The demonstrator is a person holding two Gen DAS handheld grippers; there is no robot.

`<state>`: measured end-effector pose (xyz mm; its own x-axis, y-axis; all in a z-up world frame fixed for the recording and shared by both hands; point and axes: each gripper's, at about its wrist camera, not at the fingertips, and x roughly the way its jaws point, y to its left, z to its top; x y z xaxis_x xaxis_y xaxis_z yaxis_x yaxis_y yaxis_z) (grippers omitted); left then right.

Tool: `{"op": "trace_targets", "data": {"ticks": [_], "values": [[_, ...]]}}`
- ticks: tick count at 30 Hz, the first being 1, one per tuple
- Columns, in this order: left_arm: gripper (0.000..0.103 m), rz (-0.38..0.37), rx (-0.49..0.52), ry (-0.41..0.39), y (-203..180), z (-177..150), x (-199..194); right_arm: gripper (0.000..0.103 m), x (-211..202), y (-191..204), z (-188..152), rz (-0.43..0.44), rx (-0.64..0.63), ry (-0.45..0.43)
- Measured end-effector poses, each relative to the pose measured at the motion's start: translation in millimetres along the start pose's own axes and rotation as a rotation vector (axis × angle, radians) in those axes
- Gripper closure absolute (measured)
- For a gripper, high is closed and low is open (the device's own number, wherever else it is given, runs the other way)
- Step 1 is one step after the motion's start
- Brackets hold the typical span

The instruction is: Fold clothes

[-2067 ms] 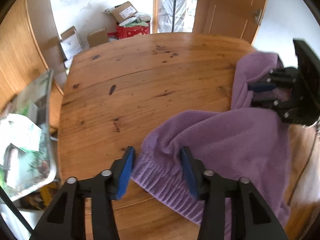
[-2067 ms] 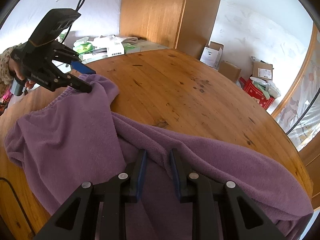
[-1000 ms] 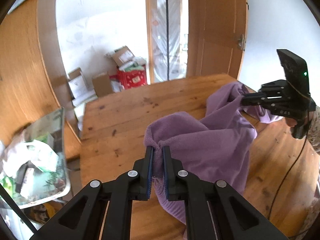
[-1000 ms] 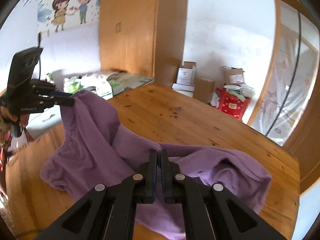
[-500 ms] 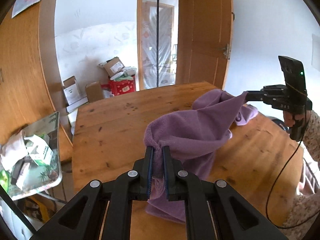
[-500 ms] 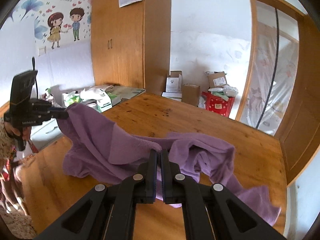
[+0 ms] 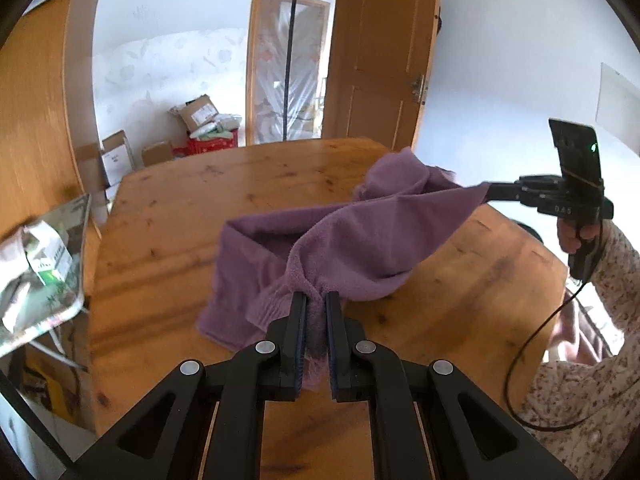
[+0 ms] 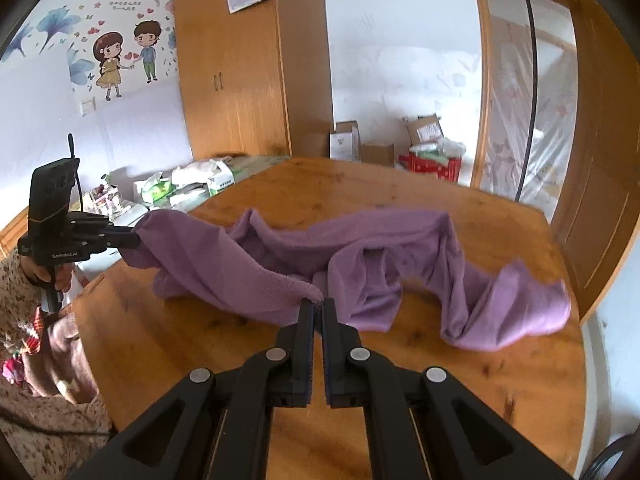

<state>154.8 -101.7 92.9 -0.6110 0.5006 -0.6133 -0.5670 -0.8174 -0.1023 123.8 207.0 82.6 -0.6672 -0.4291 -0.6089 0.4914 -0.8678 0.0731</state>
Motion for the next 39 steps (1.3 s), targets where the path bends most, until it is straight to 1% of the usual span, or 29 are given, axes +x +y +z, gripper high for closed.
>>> {"op": "trace_targets", "data": {"ticks": [6,11,15,19,20,23,24,25,27,28,29,30,31,32,35,37,39], "values": [[0.094,-0.028,-0.013,0.027,-19.3,-26.6,-3.0,0.099,-13.7,0.0,-34.4,0.004,0.043,0.036],[0.094,-0.038,-0.003,0.074,-30.5,-45.7,1.8,0.099,-11.3,1.9,-63.9,0.002,0.063,0.100],[0.092,-0.067,-0.005,0.102,-33.8,-55.4,3.5,0.099,-5.8,10.1,-81.8,-0.022,0.027,0.154],[0.088,-0.109,0.004,0.136,-35.9,-64.5,-0.6,0.099,-9.1,13.5,-87.6,-0.022,-0.007,0.195],[0.088,-0.106,0.008,0.138,-35.3,-65.0,-3.1,0.099,-9.9,13.6,-88.0,-0.018,-0.018,0.209],[0.086,-0.101,0.003,0.125,-30.4,-65.4,-12.6,0.099,-15.3,12.0,-86.5,-0.049,-0.054,0.237],[0.079,-0.097,-0.006,0.115,-27.6,-64.6,-15.7,0.099,-18.7,10.9,-84.8,-0.047,-0.056,0.239],[0.073,-0.095,-0.018,0.104,-24.5,-63.4,-18.8,0.099,-21.6,10.6,-82.0,-0.043,-0.059,0.232],[0.073,-0.086,-0.052,0.078,-14.9,-57.8,-25.2,0.099,-27.2,12.8,-71.2,-0.040,-0.076,0.192],[0.072,-0.070,-0.069,0.070,-7.8,-53.9,-25.4,0.096,-27.5,13.8,-66.4,-0.033,-0.083,0.178],[0.071,-0.055,-0.086,0.062,-0.8,-49.8,-25.3,0.090,-27.2,15.2,-61.3,-0.029,-0.092,0.165],[0.070,-0.039,-0.092,0.059,5.7,-44.1,-22.3,0.087,-23.0,18.4,-54.9,-0.033,-0.111,0.156],[0.070,-0.024,-0.099,0.056,12.3,-38.3,-19.2,0.081,-17.5,21.7,-50.0,-0.036,-0.125,0.154],[0.070,-0.008,-0.106,0.053,18.8,-32.6,-16.1,0.079,-11.5,25.4,-44.7,-0.039,-0.141,0.153],[0.070,0.048,-0.129,0.065,39.9,-11.2,1.2,0.078,9.6,43.3,-27.1,-0.024,-0.193,0.141],[0.070,0.051,-0.129,0.071,48.0,-0.9,13.5,0.078,24.8,51.6,-16.5,-0.003,-0.217,0.129],[0.070,0.027,-0.117,0.089,56.6,9.6,29.4,0.077,42.0,57.5,-6.8,0.003,-0.233,0.131]]}}
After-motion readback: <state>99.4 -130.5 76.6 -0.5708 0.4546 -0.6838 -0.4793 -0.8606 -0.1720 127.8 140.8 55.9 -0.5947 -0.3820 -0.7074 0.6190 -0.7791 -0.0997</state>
